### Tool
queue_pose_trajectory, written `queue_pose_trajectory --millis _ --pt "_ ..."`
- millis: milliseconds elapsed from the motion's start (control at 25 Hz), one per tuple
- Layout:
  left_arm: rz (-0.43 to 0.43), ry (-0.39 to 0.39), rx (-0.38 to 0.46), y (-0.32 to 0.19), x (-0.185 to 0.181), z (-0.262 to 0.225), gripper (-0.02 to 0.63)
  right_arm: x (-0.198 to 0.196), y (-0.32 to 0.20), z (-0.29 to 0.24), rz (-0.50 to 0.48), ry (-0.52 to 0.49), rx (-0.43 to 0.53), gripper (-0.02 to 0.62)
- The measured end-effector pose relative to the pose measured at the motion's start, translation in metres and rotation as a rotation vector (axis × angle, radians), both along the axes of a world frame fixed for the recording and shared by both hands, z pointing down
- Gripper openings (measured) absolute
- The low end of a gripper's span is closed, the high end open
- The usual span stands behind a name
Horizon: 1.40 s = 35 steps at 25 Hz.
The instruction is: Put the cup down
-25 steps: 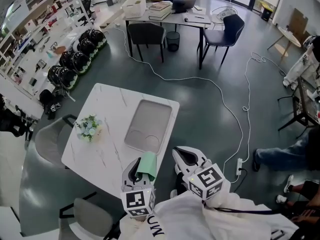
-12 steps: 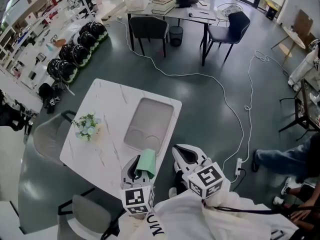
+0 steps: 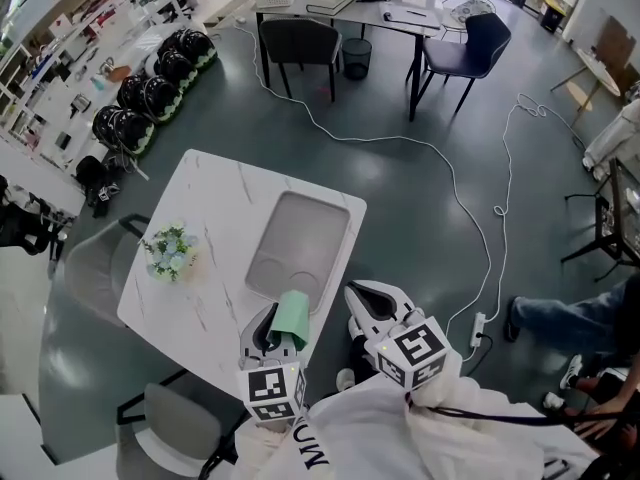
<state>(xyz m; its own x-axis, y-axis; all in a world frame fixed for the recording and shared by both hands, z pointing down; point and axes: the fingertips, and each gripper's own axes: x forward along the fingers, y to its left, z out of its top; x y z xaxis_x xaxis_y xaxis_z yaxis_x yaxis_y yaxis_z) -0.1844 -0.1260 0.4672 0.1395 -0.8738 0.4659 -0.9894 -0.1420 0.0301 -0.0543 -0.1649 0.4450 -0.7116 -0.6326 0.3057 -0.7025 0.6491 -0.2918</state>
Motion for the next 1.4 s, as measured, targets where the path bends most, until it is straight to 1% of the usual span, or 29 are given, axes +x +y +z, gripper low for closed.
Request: queue_pose_trajectory --millis 160,480,760,960,1400 --pt "-0.002 -0.006 -0.036 -0.011 -0.002 0.01 0.023 0.0 -0.014 0.007 -0.003 0.007 -0.009 0.006" --pt "0.029 -0.029 -0.194 -0.022 -0.01 0.06 0.023 -0.009 -0.033 0.024 -0.016 0.016 -0.036 0.006" --pt "0.03 -0.038 -0.274 -0.037 -0.015 0.087 0.023 -0.013 -0.051 0.043 -0.03 0.038 -0.066 0.006" --pt "0.046 -0.05 -0.354 -0.045 -0.016 0.114 0.023 -0.01 -0.058 0.054 -0.031 0.05 -0.089 0.006" --pt "0.058 -0.084 -0.465 -0.056 -0.015 0.155 0.023 -0.001 -0.07 0.076 -0.033 0.066 -0.132 0.006"
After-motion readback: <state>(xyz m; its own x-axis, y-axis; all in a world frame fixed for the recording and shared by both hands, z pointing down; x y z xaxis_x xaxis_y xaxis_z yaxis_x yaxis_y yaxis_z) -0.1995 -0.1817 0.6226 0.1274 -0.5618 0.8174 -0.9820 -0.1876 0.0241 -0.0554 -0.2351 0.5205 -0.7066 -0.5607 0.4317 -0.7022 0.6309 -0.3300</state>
